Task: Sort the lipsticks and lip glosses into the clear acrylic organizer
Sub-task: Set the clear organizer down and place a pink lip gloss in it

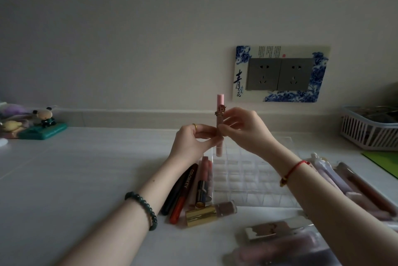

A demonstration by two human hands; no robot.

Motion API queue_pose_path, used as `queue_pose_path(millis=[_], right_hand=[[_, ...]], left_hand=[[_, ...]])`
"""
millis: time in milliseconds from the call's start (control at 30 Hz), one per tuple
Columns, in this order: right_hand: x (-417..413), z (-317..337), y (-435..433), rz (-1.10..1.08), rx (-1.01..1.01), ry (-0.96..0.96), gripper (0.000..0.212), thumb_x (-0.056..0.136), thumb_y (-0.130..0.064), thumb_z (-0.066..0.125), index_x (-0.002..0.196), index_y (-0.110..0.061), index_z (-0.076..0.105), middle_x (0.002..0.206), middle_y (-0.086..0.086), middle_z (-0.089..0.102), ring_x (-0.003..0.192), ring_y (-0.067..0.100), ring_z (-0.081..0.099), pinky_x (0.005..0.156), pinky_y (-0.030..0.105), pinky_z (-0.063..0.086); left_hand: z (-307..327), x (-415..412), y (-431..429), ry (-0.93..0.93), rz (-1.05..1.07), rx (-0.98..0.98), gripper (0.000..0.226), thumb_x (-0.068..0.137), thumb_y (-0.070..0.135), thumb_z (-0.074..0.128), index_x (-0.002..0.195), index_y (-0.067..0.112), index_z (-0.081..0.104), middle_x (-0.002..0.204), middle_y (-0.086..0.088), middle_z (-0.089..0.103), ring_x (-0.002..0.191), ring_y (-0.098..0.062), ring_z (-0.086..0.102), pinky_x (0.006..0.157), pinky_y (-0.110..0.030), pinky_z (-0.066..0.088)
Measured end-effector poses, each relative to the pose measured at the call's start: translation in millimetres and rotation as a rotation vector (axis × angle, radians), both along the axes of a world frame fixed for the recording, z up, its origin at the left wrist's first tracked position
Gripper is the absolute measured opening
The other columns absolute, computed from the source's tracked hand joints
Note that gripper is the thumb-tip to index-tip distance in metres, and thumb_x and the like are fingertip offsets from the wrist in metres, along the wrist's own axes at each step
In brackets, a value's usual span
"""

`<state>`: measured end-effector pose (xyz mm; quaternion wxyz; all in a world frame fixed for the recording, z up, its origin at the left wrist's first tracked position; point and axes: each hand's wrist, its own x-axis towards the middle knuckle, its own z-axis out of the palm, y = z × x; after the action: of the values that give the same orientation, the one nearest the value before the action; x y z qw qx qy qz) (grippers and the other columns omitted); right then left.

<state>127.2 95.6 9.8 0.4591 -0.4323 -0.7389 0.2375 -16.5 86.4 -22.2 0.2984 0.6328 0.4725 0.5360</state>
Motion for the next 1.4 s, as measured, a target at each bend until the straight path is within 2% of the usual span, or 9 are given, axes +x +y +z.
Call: queue_pose_path(millis=[167,367,600,767,1000,1100,1200,1300,1400], right_hand=[[0,-3,0,-0.020,-0.006,-0.033,0.013,0.073,-0.010,0.066,0.081,-0.020,0.062,0.081,0.003,0.070,0.076,0.012,0.066,0.078,0.031,0.055],[2,-2,0,-0.028,-0.008,-0.059,0.012,0.073,-0.012,0.067,0.082,-0.020,0.063,0.080,0.002,0.069,0.075,0.011,0.065,0.078,0.031,0.055],[5,2,-1,-0.007,-0.029,-0.104,0.016,0.072,-0.012,0.069,0.083,-0.021,0.062,0.081,0.001,0.069,0.076,0.012,0.066,0.078,0.032,0.055],[6,3,-2,-0.010,-0.045,-0.114,0.020,0.071,-0.012,0.070,0.089,-0.018,0.064,0.084,0.003,0.070,0.078,0.013,0.066,0.079,0.034,0.055],[8,5,-3,-0.001,-0.058,-0.148,0.024,0.070,-0.013,0.071,0.092,-0.017,0.065,0.086,0.004,0.071,0.078,0.014,0.066,0.076,0.031,0.055],[9,6,-4,0.006,-0.072,-0.149,0.028,0.070,-0.013,0.072,0.096,-0.017,0.064,0.086,0.003,0.070,0.078,0.014,0.066,0.073,0.029,0.055],[14,14,-7,0.008,-0.076,-0.146,0.032,0.070,-0.014,0.072,0.100,-0.016,0.060,0.084,-0.003,0.067,0.077,0.009,0.064,0.072,0.024,0.054],[21,28,-14,-0.022,-0.025,-0.102,0.032,0.071,-0.018,0.069,0.101,-0.016,0.058,0.083,-0.003,0.064,0.076,0.009,0.062,0.072,0.023,0.053],[25,42,-27,-0.064,0.084,-0.050,0.023,0.071,-0.018,0.070,0.090,-0.020,0.059,0.079,0.000,0.065,0.072,0.012,0.063,0.069,0.022,0.054]], left_hand=[[-1,0,1,-0.055,0.012,0.011,0.012,0.068,0.025,0.077,0.079,0.024,0.072,0.077,0.010,0.073,0.076,0.001,0.067,0.056,-0.014,0.045],[-2,-1,2,-0.047,-0.009,0.031,0.010,0.068,0.024,0.077,0.076,0.027,0.071,0.072,0.014,0.072,0.075,0.004,0.066,0.052,-0.005,0.043],[-6,-2,7,-0.022,-0.033,0.076,0.015,0.068,0.020,0.077,0.074,0.030,0.069,0.073,0.013,0.072,0.081,-0.005,0.067,0.068,-0.002,0.043],[-7,-4,9,0.019,-0.049,0.077,0.019,0.067,0.019,0.077,0.071,0.035,0.068,0.072,0.018,0.071,0.081,-0.002,0.066,0.072,-0.007,0.046],[-6,-5,8,0.038,-0.060,0.093,0.019,0.067,0.017,0.077,0.074,0.032,0.069,0.076,0.014,0.073,0.083,-0.006,0.067,0.083,-0.022,0.049],[-5,-6,7,0.054,-0.055,0.094,0.019,0.067,0.019,0.077,0.078,0.032,0.069,0.080,0.014,0.073,0.084,-0.005,0.066,0.082,-0.024,0.051],[0,-12,6,0.060,-0.067,0.054,0.023,0.065,0.024,0.078,0.083,0.033,0.069,0.083,0.015,0.072,0.088,-0.003,0.065,0.073,-0.028,0.054],[7,-23,3,0.005,-0.085,0.044,0.028,0.065,0.020,0.078,0.086,0.033,0.066,0.084,0.014,0.071,0.084,0.000,0.065,0.067,-0.013,0.054],[12,-39,-5,-0.001,-0.074,0.072,0.024,0.072,0.015,0.073,0.090,0.028,0.065,0.085,0.015,0.069,0.081,0.004,0.065,0.078,-0.008,0.049]])
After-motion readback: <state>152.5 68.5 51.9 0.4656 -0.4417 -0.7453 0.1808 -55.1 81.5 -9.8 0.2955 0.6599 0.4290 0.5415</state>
